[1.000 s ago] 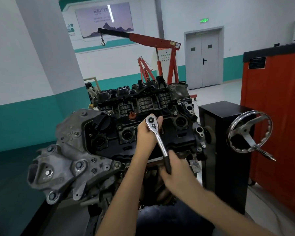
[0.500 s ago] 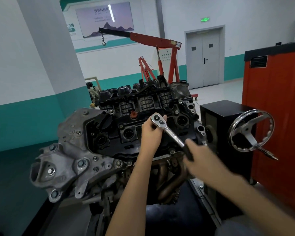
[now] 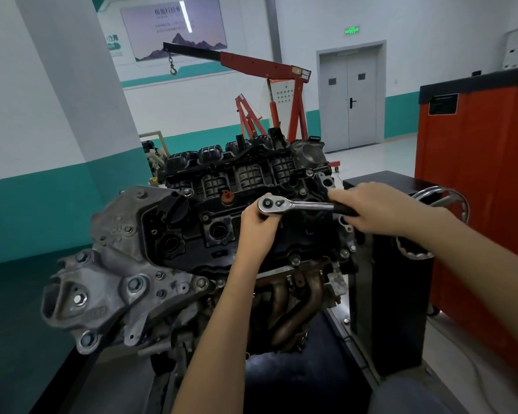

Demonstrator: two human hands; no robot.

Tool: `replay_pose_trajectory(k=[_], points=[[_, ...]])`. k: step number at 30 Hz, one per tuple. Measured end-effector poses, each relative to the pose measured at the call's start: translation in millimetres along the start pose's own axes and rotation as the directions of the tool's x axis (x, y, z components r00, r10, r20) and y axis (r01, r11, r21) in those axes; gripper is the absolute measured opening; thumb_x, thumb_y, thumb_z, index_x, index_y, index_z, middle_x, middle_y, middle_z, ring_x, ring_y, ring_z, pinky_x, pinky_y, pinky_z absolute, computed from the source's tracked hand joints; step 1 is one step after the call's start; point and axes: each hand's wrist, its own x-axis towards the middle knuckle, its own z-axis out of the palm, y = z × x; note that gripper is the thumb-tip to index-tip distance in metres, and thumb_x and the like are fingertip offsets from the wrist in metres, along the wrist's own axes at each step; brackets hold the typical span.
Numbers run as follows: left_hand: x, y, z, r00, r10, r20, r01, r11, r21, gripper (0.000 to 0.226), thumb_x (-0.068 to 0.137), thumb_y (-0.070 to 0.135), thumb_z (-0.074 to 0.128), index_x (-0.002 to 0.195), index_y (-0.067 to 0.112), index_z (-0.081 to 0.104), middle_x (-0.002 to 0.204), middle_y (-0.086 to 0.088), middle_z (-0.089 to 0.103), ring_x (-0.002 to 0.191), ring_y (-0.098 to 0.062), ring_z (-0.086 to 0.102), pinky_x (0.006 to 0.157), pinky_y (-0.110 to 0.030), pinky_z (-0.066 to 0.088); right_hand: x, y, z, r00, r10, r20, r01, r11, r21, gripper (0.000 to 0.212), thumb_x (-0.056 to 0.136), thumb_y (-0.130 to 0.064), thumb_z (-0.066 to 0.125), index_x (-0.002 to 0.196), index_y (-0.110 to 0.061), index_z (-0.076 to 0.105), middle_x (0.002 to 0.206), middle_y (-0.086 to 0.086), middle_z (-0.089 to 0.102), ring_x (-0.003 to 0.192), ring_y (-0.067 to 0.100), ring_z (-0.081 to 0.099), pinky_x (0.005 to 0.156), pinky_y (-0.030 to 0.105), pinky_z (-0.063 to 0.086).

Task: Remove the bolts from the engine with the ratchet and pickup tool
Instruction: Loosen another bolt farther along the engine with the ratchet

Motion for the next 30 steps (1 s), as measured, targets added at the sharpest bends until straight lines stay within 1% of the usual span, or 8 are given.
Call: replay_pose_trajectory(k=[4, 7, 10, 14, 17, 21, 26, 30], points=[[-3.6, -2.7, 1.5, 0.997, -0.046, -0.061, 0.042, 0.997, -0.067, 0.041, 0.096, 0.014, 0.058, 0.059, 0.032, 0.054, 0.066, 0.011, 0.052, 0.07, -0.007, 0.047, 0.068, -0.021, 0.038, -35.9, -52.3, 40.7, 0.972, 0.231, -0.036, -0.212, 0.936, 0.283, 0.029, 0.086, -0.02, 0.057, 0.083, -0.031, 0.03, 0.064, -0.011, 0.045, 0.051, 0.001, 0.043, 0.044, 0.014, 0.026], [-3.2, -2.8, 5.2, 0.995, -0.052, -0.085, 0.047, 0.997, -0.054, 0.044, 0.094, 0.02, 0.063, 0.06, 0.021, 0.034, 0.054, 0.015, 0.034, 0.058, -0.006, 0.033, 0.059, -0.02, 0.033, -47.5, -125.1, 73.5, 0.913, 0.406, -0.033, -0.275, 0.676, 0.683, 0.03, 0.084, -0.016, 0.06, 0.079, -0.028, 0.032, 0.059, -0.007, 0.047, 0.046, 0.001, 0.044, 0.04, 0.013, 0.031], [-2.2, -3.5, 3.7, 0.997, -0.018, -0.068, 0.014, 0.998, -0.055, 0.043, 0.094, 0.019, 0.062, 0.065, 0.01, 0.031, 0.056, 0.011, 0.028, 0.058, -0.009, 0.026, 0.056, -0.019, 0.029, -35.0, -178.0, 90.6, 0.867, 0.499, 0.02, -0.267, 0.429, 0.863, 0.019, 0.085, -0.012, 0.058, 0.099, -0.014, 0.044, 0.063, -0.005, 0.045, 0.05, 0.005, 0.046, 0.047, 0.015, 0.038], [0.7, -3.3, -1.2, 0.999, -0.029, -0.036, 0.028, 0.999, -0.034, 0.042, 0.094, 0.019, 0.062, 0.065, 0.013, 0.033, 0.055, 0.013, 0.029, 0.058, -0.008, 0.028, 0.057, -0.02, 0.029, -42.7, -131.4, 78.9, 0.928, 0.373, 0.0, -0.255, 0.633, 0.731, 0.023, 0.082, -0.013, 0.058, 0.09, -0.021, 0.038, 0.061, -0.003, 0.046, 0.047, 0.006, 0.044, 0.043, 0.014, 0.036], [1.9, 0.1, -0.1, 1.0, -0.008, 0.014, 0.008, 1.0, -0.004, 0.043, 0.095, 0.014, 0.058, 0.057, 0.027, 0.043, 0.056, 0.014, 0.04, 0.06, -0.007, 0.036, 0.061, -0.022, 0.032, -40.2, -55.1, 45.5, 0.985, 0.15, 0.087, -0.174, 0.839, 0.515, 0.02, 0.085, -0.012, 0.058, 0.092, -0.022, 0.042, 0.071, 0.001, 0.056, 0.058, 0.014, 0.058, 0.051, 0.027, 0.05], [-2.3, 5.6, 2.5, 1.0, 0.001, 0.004, -0.001, 1.0, 0.008, 0.035, 0.093, 0.007, 0.054, 0.075, 0.035, 0.066, 0.053, 0.019, 0.051, 0.052, 0.001, 0.04, 0.054, -0.011, 0.033, -11.6, -6.7, 2.0, 0.996, 0.038, 0.077, -0.045, 0.994, 0.095, 0.015, 0.091, -0.02, 0.054, 0.098, -0.024, 0.042, 0.07, -0.012, 0.043, 0.066, 0.01, 0.052, 0.054, 0.018, 0.033], [-2.9, -1.2, -0.8, 0.996, -0.048, -0.071, 0.045, 0.998, -0.047, 0.038, 0.095, 0.016, 0.06, 0.061, 0.029, 0.05, 0.059, 0.016, 0.049, 0.066, -0.006, 0.047, 0.072, -0.025, 0.041, -42.8, -77.5, 44.3, 0.943, 0.323, -0.074, -0.288, 0.909, 0.302, 0.027, 0.088, -0.022, 0.056, 0.09, -0.029, 0.03, 0.064, -0.014, 0.038, 0.051, 0.0, 0.037, 0.043, 0.011, 0.019], [-1.8, -4.8, 1.8, 0.996, -0.051, -0.077, 0.045, 0.996, -0.073, 0.04, 0.093, 0.023, 0.064, 0.067, 0.004, 0.041, 0.062, 0.003, 0.038, 0.07, -0.012, 0.042, 0.072, -0.026, 0.039, -41.0, -166.9, 80.3, 0.886, 0.464, -0.006, -0.292, 0.567, 0.77, 0.031, 0.086, -0.016, 0.057, 0.092, -0.028, 0.03, 0.065, -0.008, 0.045, 0.053, 0.007, 0.047, 0.046, 0.019, 0.034]])
